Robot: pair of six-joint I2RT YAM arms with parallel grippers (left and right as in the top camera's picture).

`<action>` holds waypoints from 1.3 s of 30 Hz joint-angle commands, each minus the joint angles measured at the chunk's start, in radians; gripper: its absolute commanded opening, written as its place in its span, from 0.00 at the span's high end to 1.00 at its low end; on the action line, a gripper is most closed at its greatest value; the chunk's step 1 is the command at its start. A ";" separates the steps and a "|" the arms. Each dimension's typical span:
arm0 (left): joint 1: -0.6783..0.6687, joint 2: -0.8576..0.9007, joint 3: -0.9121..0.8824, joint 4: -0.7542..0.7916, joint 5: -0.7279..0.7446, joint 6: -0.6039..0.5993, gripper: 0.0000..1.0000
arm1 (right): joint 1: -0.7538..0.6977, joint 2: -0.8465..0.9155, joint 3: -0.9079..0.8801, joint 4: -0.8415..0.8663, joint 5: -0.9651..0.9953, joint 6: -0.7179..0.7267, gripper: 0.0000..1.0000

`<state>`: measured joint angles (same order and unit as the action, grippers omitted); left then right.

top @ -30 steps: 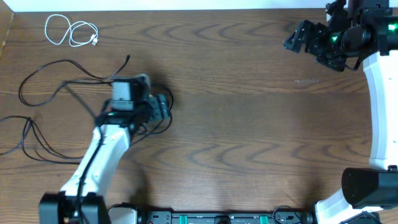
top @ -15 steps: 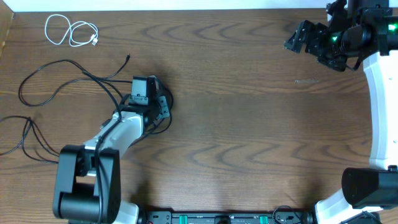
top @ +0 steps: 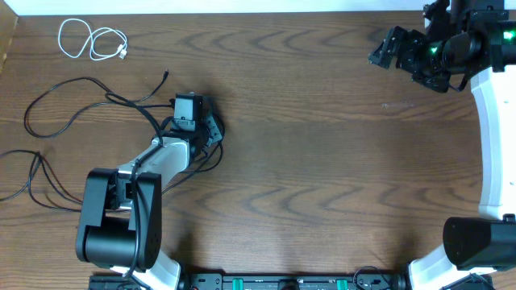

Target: Untangle cables

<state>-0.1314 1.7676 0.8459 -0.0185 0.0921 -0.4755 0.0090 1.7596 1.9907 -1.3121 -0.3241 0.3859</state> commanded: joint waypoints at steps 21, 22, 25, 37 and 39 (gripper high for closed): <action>-0.001 -0.102 -0.014 0.013 0.039 -0.005 0.93 | 0.006 -0.007 0.009 -0.005 0.012 0.002 0.01; -0.001 -0.123 -0.014 0.014 0.039 -0.005 0.93 | 0.006 -0.007 0.009 -0.005 0.012 0.002 0.01; -0.001 -0.186 -0.014 0.013 0.039 -0.005 0.92 | 0.006 -0.007 0.009 -0.005 0.013 0.002 0.01; 0.000 -0.186 -0.020 -0.125 0.026 0.102 0.64 | 0.006 -0.007 0.009 -0.011 0.012 0.002 0.01; 0.000 -0.187 -0.019 -0.161 0.027 0.168 0.60 | 0.006 -0.007 0.009 -0.011 0.012 0.002 0.01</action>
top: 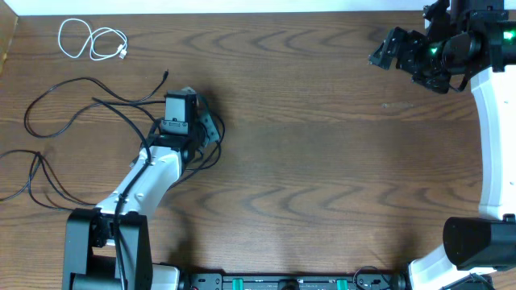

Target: Untangle cables

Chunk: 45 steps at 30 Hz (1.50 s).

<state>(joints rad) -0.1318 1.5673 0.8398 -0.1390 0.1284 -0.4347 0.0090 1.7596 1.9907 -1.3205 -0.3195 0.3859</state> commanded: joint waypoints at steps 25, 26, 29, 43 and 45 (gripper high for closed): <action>-0.024 -0.029 0.024 -0.350 0.006 0.625 0.49 | 0.006 -0.007 0.009 0.012 0.007 0.002 0.01; -0.030 -0.023 0.024 -0.333 -0.025 0.625 0.50 | 0.006 -0.007 0.009 0.011 0.007 0.002 0.01; -0.050 -0.006 0.024 -0.302 -0.062 0.665 0.50 | 0.006 -0.007 0.009 0.010 0.007 0.002 0.01; -0.127 0.011 0.014 -0.337 -0.096 0.745 0.53 | 0.006 -0.007 0.009 -0.001 0.007 0.002 0.01; -0.127 0.016 0.014 -0.330 -0.096 0.745 0.53 | 0.006 -0.007 0.009 -0.003 0.007 0.002 0.01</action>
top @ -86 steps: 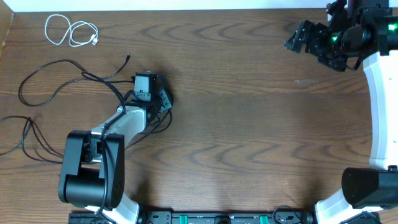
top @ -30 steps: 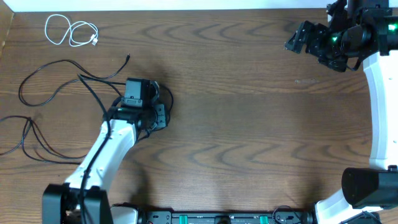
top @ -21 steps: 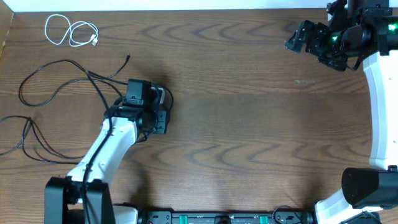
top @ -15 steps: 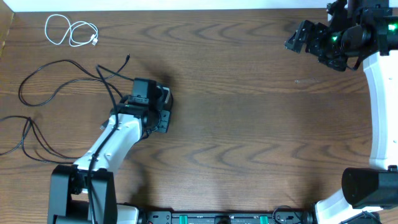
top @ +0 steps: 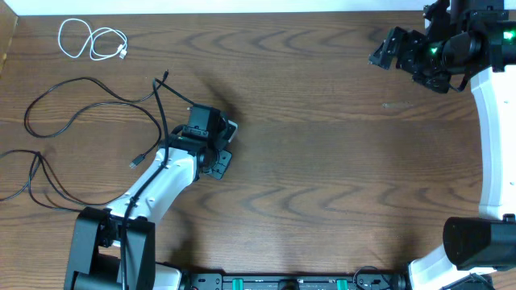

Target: Untangle cables

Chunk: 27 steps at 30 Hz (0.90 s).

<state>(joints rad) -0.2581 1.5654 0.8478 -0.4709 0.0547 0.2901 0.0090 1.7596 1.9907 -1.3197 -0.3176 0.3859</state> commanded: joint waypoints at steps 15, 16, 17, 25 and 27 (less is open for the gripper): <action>0.000 0.114 0.005 0.062 -0.048 0.003 0.68 | 0.006 -0.007 0.009 -0.008 0.005 0.002 0.01; 0.000 0.109 0.006 0.071 -0.048 -0.007 0.69 | 0.006 -0.007 0.009 -0.008 0.005 0.002 0.01; 0.000 0.103 0.006 0.078 -0.048 -0.016 0.69 | 0.006 -0.007 0.009 -0.008 0.005 0.002 0.01; 0.000 0.048 0.007 0.094 -0.047 -0.034 0.69 | 0.006 -0.007 0.009 -0.009 0.005 0.002 0.01; 0.000 0.044 0.007 0.093 -0.047 -0.034 0.69 | 0.006 -0.007 0.009 -0.009 0.005 0.002 0.01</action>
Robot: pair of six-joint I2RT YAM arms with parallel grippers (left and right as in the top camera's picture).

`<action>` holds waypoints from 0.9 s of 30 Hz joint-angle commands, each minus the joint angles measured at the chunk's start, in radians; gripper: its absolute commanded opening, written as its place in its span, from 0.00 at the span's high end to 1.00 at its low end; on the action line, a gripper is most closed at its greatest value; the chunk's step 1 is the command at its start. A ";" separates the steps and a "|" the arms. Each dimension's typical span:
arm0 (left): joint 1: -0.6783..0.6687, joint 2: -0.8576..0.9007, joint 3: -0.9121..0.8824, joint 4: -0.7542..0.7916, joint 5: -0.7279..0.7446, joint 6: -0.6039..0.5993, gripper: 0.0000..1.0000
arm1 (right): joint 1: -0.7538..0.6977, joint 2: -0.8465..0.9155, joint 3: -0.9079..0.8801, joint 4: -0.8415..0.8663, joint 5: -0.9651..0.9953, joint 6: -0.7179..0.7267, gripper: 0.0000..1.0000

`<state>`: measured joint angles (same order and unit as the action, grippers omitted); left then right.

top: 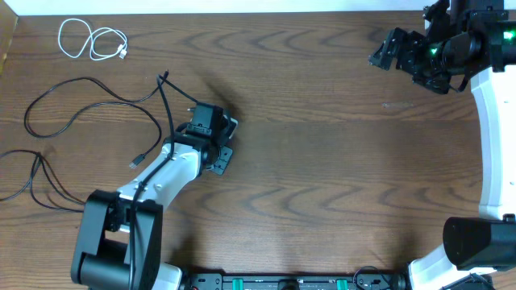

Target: Untangle cables

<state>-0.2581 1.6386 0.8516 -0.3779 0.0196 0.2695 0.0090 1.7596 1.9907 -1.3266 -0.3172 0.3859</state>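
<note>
Black cables (76, 109) lie in tangled loops on the left of the table, one plug end (135, 163) free beside my left arm. One black strand (167, 109) runs straight from its tip near the upper middle-left down under my left wrist. My left gripper (223, 141) sits just right of the tangle and looks shut on that strand, though the wrist hides the grip. A coiled white cable (93, 42) rests apart at the far left corner. My right gripper (385, 48) hangs open at the far right, holding nothing.
The wooden table (322, 161) stretches between the two arms. The left arm's base (113, 242) stands at the front left and the right arm's base (476, 242) at the front right. More black loops (32, 181) reach the left edge.
My left gripper has shifted slightly up and left, and its arm has swung a little. The black strand and the loose plug lie almost as before. The right arm has not moved.
At first my left gripper sat in the black tangle, with a loop beside it. It then stood a little higher in the same spot. Later it was further right, the strand pulled straight and a plug end lying free. Now it stays there.
</note>
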 commanded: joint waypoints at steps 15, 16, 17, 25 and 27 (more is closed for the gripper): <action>-0.001 -0.023 0.003 -0.047 -0.005 -0.013 0.73 | 0.006 -0.007 0.009 -0.002 0.005 0.002 0.01; 0.000 -0.023 0.003 -0.046 -0.005 -0.013 0.73 | 0.006 -0.007 0.009 -0.002 0.005 0.002 0.01; -0.001 -0.023 0.003 -0.043 -0.005 -0.013 0.75 | 0.006 -0.007 0.009 -0.002 0.005 0.002 0.01; 0.000 -0.031 0.003 0.003 -0.005 -0.072 0.92 | 0.006 -0.007 0.009 -0.001 0.005 0.002 0.01; 0.000 -0.037 0.003 0.017 -0.005 -0.093 0.93 | 0.006 -0.007 0.009 -0.001 0.005 0.002 0.01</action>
<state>-0.2581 1.6253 0.8516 -0.3771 0.0196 0.2306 0.0090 1.7596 1.9907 -1.3266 -0.3172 0.3859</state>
